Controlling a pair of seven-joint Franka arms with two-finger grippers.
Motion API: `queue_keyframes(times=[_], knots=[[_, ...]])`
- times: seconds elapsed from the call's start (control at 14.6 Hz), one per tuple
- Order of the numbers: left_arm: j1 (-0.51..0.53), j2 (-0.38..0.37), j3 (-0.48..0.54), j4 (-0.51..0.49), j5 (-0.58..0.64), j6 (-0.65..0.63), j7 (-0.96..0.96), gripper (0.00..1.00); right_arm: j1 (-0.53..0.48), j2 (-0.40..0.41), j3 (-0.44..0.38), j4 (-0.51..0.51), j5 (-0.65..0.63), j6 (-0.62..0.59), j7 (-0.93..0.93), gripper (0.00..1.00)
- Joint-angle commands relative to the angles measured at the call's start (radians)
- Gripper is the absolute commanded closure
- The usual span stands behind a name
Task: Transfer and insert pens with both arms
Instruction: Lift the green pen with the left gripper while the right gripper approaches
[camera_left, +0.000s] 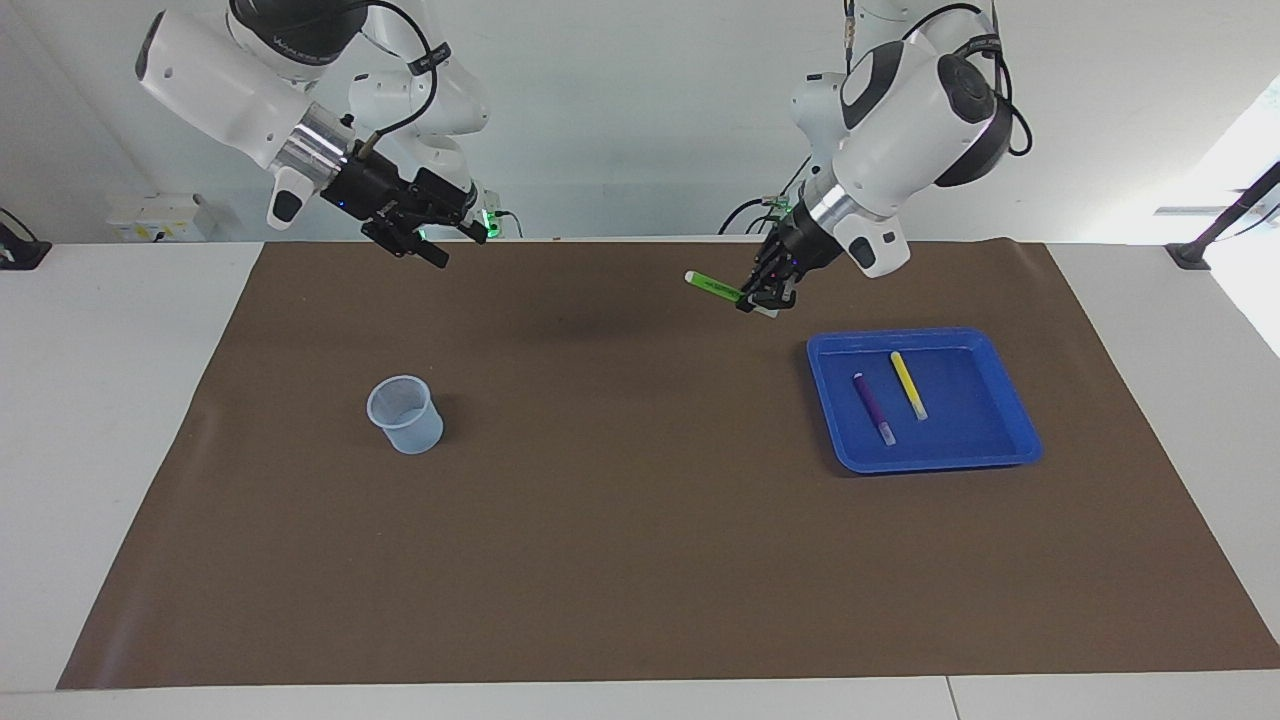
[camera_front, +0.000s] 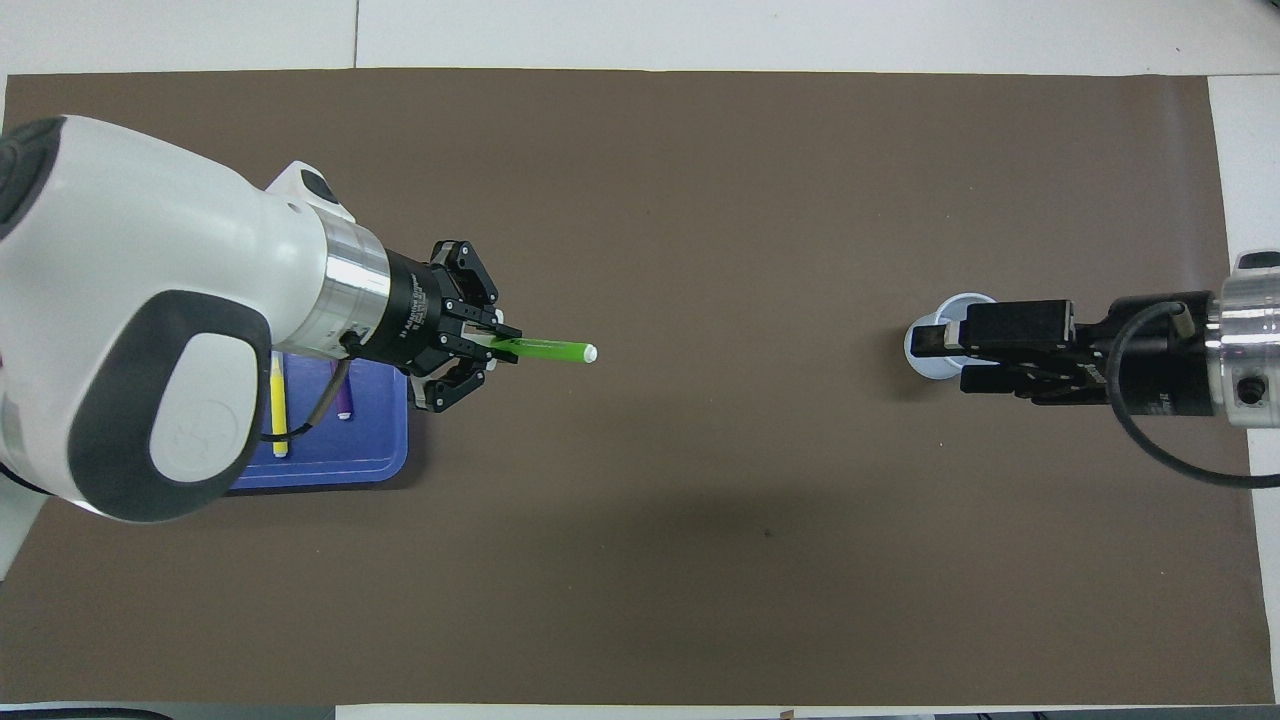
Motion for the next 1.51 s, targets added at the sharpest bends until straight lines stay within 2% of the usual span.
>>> queue_keyframes(times=[0.0, 0.14, 0.34, 0.55, 0.89, 0.96, 1.1, 1.44], knots=[[-0.032, -0.056, 0.009, -0.101, -0.099, 0.113, -0.118, 1.0, 0.03, -0.026, 0.009, -0.032, 0.084, 0.062, 0.01, 0.0], [-0.055, -0.085, 0.009, -0.16, -0.213, 0.172, -0.121, 1.0, 0.066, -0.027, 0.01, -0.043, 0.084, 0.108, 0.024, 0.0], [-0.104, -0.113, 0.009, -0.22, -0.276, 0.282, -0.198, 1.0, 0.184, -0.027, 0.014, -0.092, 0.136, 0.269, 0.068, 0.0], [-0.111, -0.119, 0.009, -0.236, -0.349, 0.312, -0.206, 1.0, 0.329, -0.008, 0.015, -0.098, 0.139, 0.462, 0.163, 0.0], [-0.131, -0.12, 0.007, -0.247, -0.425, 0.362, -0.206, 1.0, 0.352, 0.049, 0.017, -0.093, 0.13, 0.509, 0.064, 0.02], [-0.13, -0.12, 0.007, -0.247, -0.435, 0.362, -0.206, 1.0, 0.373, 0.061, 0.018, -0.09, 0.13, 0.548, 0.065, 0.05], [-0.131, -0.12, 0.007, -0.247, -0.439, 0.371, -0.204, 1.0, 0.419, 0.075, 0.017, -0.089, 0.13, 0.605, 0.08, 0.05], [-0.141, -0.12, 0.007, -0.247, -0.44, 0.387, -0.204, 1.0, 0.453, 0.086, 0.017, -0.072, 0.129, 0.612, 0.076, 0.08]])
